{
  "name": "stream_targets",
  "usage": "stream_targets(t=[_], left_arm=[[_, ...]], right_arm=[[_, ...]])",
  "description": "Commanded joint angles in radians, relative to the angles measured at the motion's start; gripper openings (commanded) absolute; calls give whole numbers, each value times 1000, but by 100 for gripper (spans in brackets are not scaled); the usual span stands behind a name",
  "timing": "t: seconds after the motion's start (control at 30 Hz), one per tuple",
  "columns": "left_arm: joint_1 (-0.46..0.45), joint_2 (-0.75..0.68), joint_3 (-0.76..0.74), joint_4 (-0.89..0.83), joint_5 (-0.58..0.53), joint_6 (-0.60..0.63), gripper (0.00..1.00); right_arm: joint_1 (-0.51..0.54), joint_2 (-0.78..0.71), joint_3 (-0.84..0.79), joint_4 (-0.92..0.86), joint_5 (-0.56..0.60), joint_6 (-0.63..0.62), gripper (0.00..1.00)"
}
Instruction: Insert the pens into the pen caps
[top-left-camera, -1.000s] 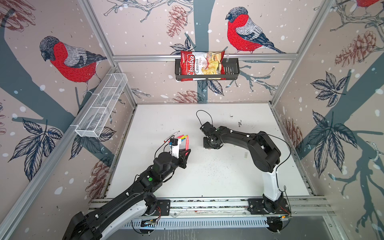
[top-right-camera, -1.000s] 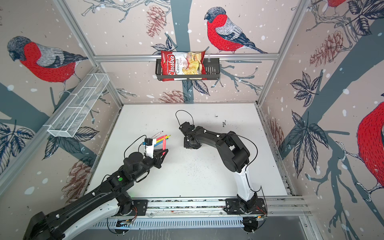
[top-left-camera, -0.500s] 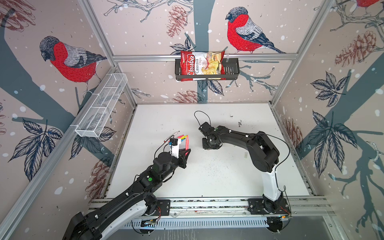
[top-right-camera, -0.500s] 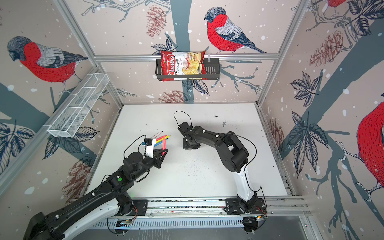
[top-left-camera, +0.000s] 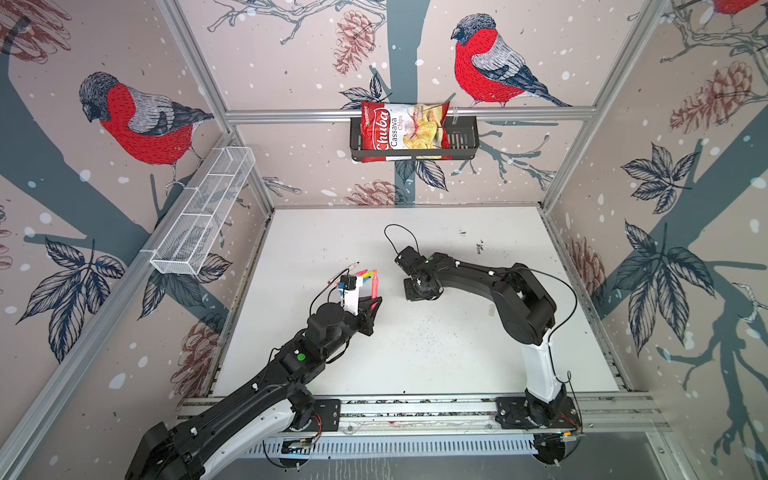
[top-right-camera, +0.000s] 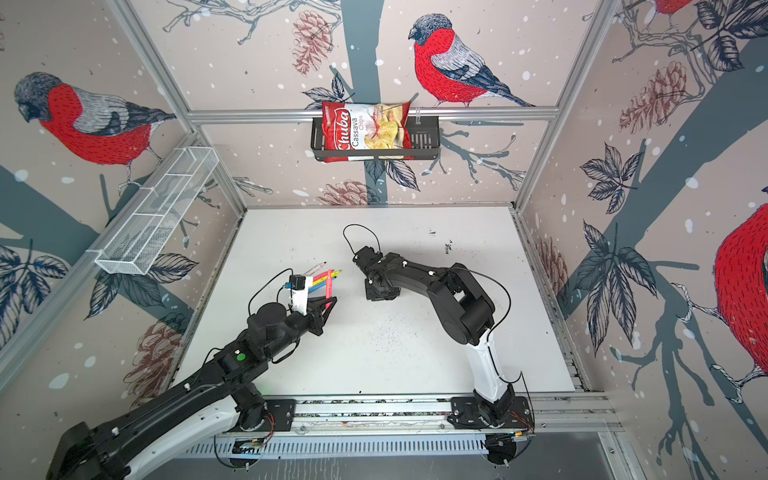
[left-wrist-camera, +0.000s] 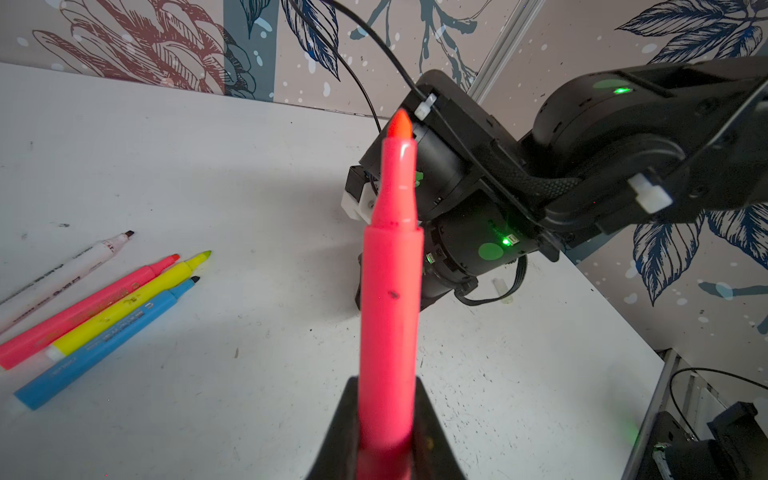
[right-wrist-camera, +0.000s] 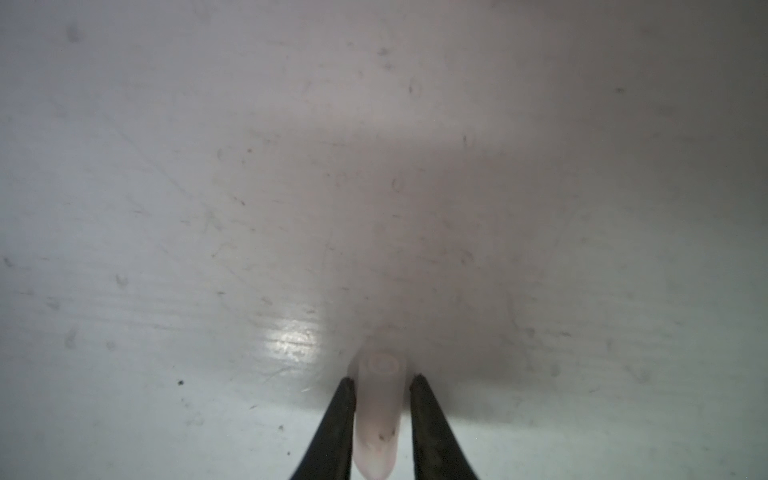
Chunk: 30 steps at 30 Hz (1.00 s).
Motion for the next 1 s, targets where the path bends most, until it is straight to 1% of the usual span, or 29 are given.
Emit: stream_targets(t=[0.0,0.1,0.23,0.33,0.43,0.57,0.67,0.77,0.87,0.97], left_arm=[[2,-8,3,-8,4,13,0],[1,-17,-3,-12,3,8,0],[2,-31,-10,-19,-4,5,0],[2,-31,-12,-22,-2,6,0],[2,-28,-14,-14,8,2,0],[2,-18,-19,1,24,-3,0],[0,-8,-32,28,44,-14,0],[0,14,-44,63,76,-31,0],[-10,45,-61,123,105,-58,0],[-43,87,-69,193,111,-82,0]], right_arm=[[3,19,5,-26,-11,-25,25],[2,21,11,-28,-13,-25,22],[2,11,8,-19,-21,-24,13],[0,-14,0,-1,-34,-28,12],[-6,-69,-16,33,-51,-40,10],[-23,-187,-66,102,-72,-43,6],[-54,-294,-126,181,-145,-41,5],[-91,-407,-209,290,-243,-38,4],[-122,-528,-331,457,-360,-17,4],[-156,-644,-470,663,-485,34,4]])
